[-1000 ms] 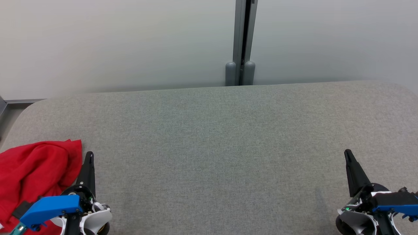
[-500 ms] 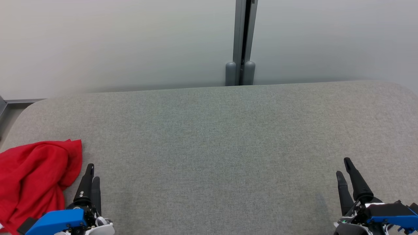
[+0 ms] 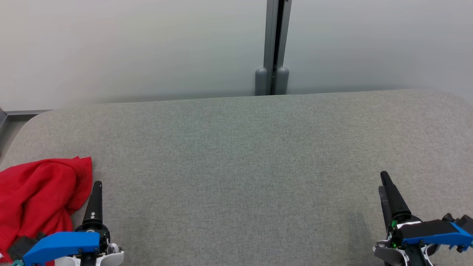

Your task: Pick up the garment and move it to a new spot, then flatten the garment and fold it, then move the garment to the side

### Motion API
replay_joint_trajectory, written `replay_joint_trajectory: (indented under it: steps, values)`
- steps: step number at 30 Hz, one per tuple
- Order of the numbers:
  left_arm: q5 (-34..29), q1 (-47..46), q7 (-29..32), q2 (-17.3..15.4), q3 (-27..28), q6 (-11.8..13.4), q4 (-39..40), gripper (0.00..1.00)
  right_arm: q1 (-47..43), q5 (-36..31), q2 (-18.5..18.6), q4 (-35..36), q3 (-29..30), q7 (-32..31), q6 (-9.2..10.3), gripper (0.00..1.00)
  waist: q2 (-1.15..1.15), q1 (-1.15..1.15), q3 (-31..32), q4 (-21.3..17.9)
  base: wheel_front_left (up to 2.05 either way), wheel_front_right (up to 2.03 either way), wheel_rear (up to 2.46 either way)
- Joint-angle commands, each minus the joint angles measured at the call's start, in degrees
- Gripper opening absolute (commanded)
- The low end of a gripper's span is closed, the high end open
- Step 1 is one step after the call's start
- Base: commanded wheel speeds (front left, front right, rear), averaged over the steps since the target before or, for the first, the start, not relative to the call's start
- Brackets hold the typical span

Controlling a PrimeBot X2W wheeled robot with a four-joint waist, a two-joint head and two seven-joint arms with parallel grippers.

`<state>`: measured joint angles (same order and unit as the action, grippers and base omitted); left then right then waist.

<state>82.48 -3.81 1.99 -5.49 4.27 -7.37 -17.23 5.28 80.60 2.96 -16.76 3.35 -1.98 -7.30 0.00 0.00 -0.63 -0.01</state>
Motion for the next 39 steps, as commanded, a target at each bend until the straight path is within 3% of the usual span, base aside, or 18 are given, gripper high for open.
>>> replay_joint_trajectory:
  steps: [1,15,39]
  values:
    - [-3.1,-2.0,-0.8,-1.2,-0.7,0.0,0.7,1.0,2.1,-3.8,0.5,0.5,-0.4,0.8,-0.11,1.0,0.0,0.0,-0.1,0.0,0.0,0.0,0.0]
    - [-18.6,-3.1,-4.3,-3.4,-3.9,-0.1,-0.6,1.0,4.4,-21.6,0.0,-0.9,-2.4,4.3,-0.14,1.0,0.0,0.0,-0.7,-0.2,0.0,0.0,0.0]
    - [-37.4,-3.9,-8.8,-4.6,-5.8,-0.1,-3.8,1.0,7.0,-43.1,0.0,-3.7,-4.7,8.8,-0.18,1.0,0.0,0.0,-1.4,-0.4,0.0,0.0,0.0]
